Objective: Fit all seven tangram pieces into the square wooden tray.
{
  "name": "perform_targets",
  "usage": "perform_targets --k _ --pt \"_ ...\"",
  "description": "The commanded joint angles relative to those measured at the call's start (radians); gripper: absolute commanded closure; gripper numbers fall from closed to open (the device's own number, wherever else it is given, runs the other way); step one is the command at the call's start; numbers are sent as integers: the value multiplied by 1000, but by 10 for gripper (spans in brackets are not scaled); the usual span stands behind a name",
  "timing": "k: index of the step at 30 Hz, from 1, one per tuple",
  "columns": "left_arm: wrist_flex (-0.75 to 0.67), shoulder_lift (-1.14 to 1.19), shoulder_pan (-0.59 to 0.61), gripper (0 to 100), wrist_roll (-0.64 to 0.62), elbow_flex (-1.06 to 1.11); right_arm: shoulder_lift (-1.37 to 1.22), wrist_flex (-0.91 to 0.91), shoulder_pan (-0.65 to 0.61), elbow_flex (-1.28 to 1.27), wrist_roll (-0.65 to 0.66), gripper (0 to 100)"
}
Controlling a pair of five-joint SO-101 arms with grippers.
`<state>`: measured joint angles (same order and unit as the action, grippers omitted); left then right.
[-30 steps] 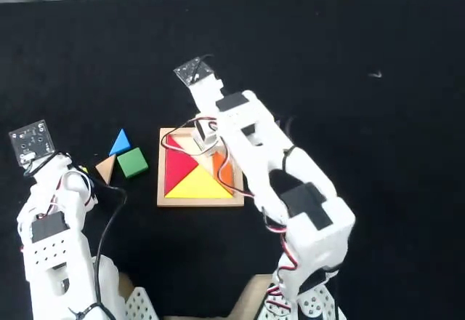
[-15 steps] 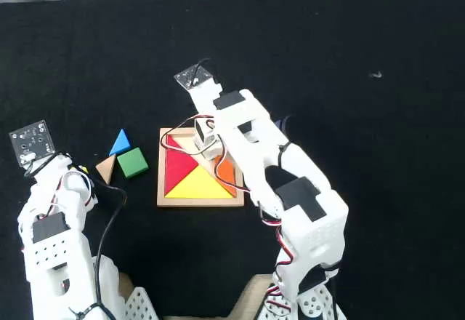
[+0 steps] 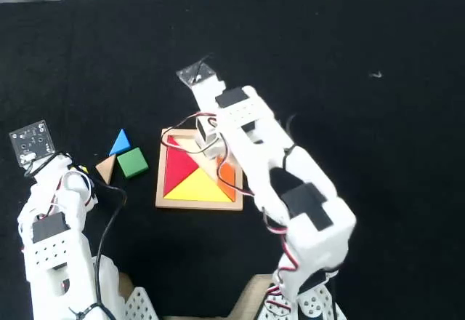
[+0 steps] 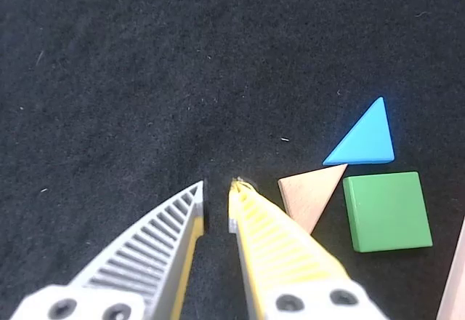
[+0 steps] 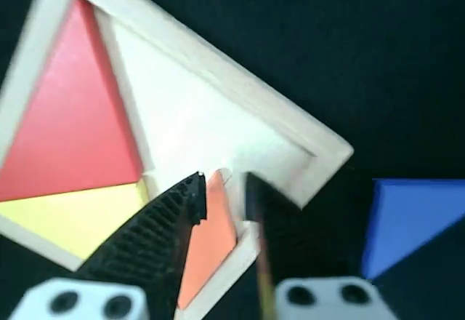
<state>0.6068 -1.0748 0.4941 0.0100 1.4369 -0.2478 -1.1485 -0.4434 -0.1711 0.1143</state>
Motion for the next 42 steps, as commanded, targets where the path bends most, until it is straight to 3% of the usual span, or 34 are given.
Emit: perform_targets --k 1,5,10,13,17,21,30,42 --pt "-15 -5 7 927 6 -8 142 -8 15 -13 9 809" --pt "-15 -5 7 927 6 -10 278 -15 91 -59 32 808" --pt "-15 -5 7 927 11 -10 449 32 362 -145 23 808" --pt "-15 -5 8 927 12 -8 460 144 456 -252 20 808" --pt "-15 -5 8 927 15 -2 403 281 473 -363 -35 808" --pt "-15 -5 8 928 89 1 349 287 474 -346 -66 808" --pt "-12 -5 15 931 95 -5 272 427 503 -371 -112 808" --pt "-12 3 -8 927 92 1 262 439 525 -372 -114 808"
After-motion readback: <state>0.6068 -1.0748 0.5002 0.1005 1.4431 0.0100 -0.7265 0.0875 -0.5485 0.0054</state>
